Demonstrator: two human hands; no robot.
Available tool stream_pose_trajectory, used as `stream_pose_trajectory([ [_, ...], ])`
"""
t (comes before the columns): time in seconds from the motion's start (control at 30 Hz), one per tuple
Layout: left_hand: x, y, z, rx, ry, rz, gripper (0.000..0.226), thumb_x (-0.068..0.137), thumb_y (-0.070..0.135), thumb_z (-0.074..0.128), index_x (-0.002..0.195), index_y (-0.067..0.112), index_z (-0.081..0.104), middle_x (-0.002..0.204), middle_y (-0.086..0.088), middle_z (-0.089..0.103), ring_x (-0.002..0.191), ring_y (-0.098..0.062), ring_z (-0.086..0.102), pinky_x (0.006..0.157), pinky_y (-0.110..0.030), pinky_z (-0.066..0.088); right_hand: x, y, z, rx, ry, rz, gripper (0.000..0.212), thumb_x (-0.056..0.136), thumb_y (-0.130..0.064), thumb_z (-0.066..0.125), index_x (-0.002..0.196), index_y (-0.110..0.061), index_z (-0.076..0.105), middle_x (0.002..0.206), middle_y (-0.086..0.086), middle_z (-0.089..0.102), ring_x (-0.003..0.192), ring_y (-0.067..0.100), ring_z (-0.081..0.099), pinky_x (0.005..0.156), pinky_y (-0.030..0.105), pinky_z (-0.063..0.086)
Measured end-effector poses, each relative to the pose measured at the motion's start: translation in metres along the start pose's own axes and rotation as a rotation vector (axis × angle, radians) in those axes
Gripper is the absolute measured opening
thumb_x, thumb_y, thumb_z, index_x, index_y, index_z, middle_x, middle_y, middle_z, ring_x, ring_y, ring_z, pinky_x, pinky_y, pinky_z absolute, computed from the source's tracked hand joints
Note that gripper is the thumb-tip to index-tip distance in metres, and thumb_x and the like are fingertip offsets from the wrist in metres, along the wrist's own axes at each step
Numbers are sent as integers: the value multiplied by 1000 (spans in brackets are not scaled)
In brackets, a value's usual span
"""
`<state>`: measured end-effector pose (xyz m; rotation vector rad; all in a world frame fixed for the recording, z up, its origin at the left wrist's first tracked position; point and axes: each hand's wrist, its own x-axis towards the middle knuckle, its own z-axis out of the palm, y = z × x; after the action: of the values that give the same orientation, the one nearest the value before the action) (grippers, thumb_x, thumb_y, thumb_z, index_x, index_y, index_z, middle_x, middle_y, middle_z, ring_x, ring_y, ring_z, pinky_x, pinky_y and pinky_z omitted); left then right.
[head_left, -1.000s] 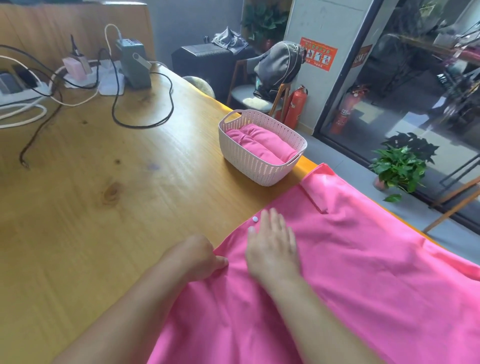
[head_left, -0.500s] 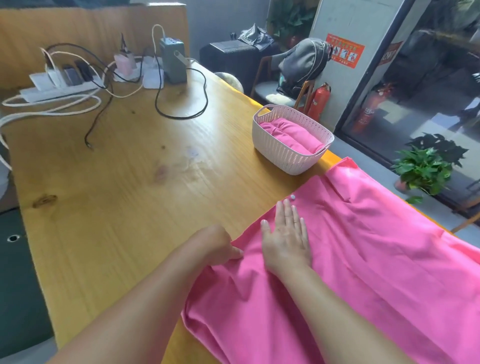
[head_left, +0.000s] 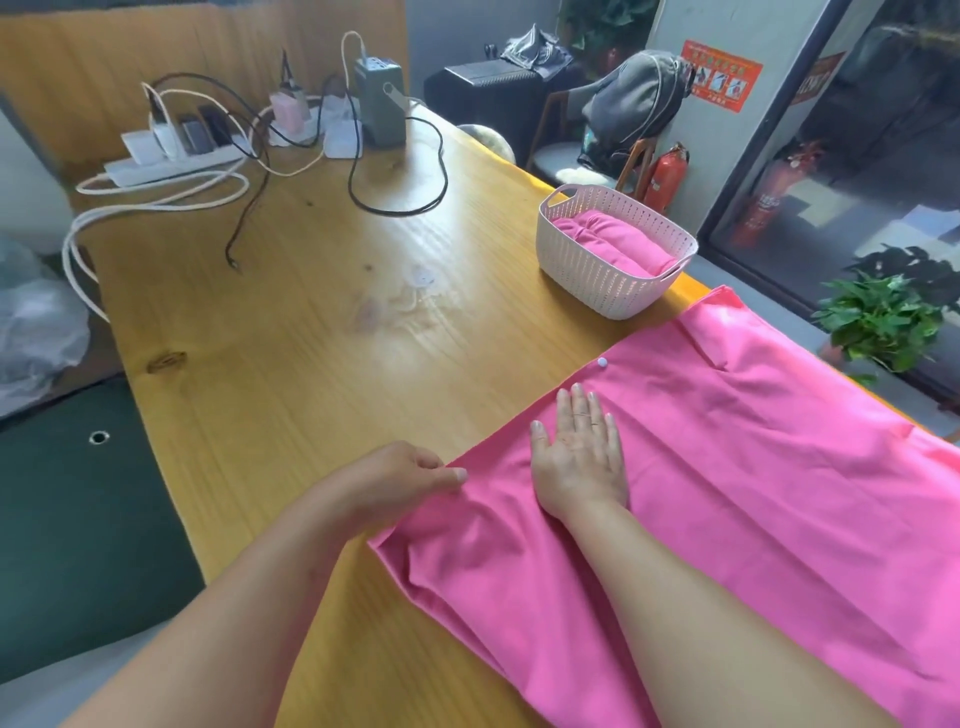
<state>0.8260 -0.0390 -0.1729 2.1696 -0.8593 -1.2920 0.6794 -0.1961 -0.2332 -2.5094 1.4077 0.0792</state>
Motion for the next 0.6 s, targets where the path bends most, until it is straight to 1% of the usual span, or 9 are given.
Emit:
stream_pose_trajectory([
  [0.07, -6, -9, 4, -102, 23, 19, 38, 92, 48, 61, 81, 12, 71, 77, -8, 72, 64, -17, 63, 62, -28, 49, 0, 1, 0, -10, -1, 2, 64, 104, -48, 10, 157, -18, -9, 164, -3, -18, 149, 11, -21, 121, 34, -15],
  [0.1, -8, -14, 6, -127, 66, 21, 40, 92, 47, 61, 77, 10, 67, 70, -8, 66, 61, -17, 58, 59, -28, 44, 0, 1, 0, -11, -1, 1, 64, 104, -48, 10, 157, -18, -9, 164, -3, -18, 149, 11, -21, 121, 34, -14],
  [0.17, -12, -26, 8, -107, 185, 14, 44, 91, 48, 61, 72, 8, 61, 66, -4, 52, 60, -16, 46, 59, -29, 35, 0, 0, 0, -11, 2, 2, 64, 103, -49, 10, 157, -18, -9, 164, -3, -18, 149, 11, -21, 121, 34, -15],
  [0.2, -14, -31, 8, -96, 222, 11, 48, 90, 48, 62, 74, 4, 61, 66, -2, 49, 60, -16, 43, 60, -29, 33, 0, 0, 0, -12, 2, 3, 64, 103, -49, 10, 157, -19, -8, 164, -4, -17, 149, 11, -21, 121, 33, -15],
  [0.27, -18, -39, 5, -104, 229, -4, 49, 89, 49, 63, 76, 2, 64, 65, -1, 49, 60, -15, 43, 60, -29, 32, 1, -1, 0, -17, -1, 3, 65, 103, -49, 10, 157, -19, -8, 164, -3, -17, 149, 11, -21, 121, 34, -15],
  [0.37, -24, -40, 0, -67, 214, -6, 38, 91, 43, 64, 66, 14, 60, 64, 1, 49, 59, -13, 42, 58, -28, 31, 0, 0, 1, -25, -16, -1, 65, 103, -50, 8, 157, -19, -9, 164, -3, -18, 149, 11, -22, 121, 34, -14],
  [0.43, -25, -39, 2, -24, 296, -2, 36, 93, 39, 62, 65, 16, 58, 62, 2, 50, 58, -14, 43, 56, -28, 31, 1, 0, 0, -22, -21, 1, 65, 103, -50, 9, 157, -19, -9, 164, -4, -18, 149, 11, -22, 121, 34, -15],
  [0.5, -26, -41, 6, 36, 433, 6, 36, 92, 39, 62, 65, 16, 58, 61, 4, 53, 57, -14, 47, 54, -28, 32, 1, -1, -1, -19, -26, 4, 65, 103, -50, 9, 157, -19, -9, 164, -4, -18, 149, 11, -22, 121, 34, -15],
  [0.6, -24, -49, 16, 120, 571, 19, 30, 87, 38, 67, 65, 21, 58, 66, 6, 59, 67, -15, 56, 60, -29, 42, 0, -1, 0, -27, -21, 5, 65, 103, -50, 9, 157, -19, -9, 164, -3, -18, 149, 11, -21, 121, 34, -15],
])
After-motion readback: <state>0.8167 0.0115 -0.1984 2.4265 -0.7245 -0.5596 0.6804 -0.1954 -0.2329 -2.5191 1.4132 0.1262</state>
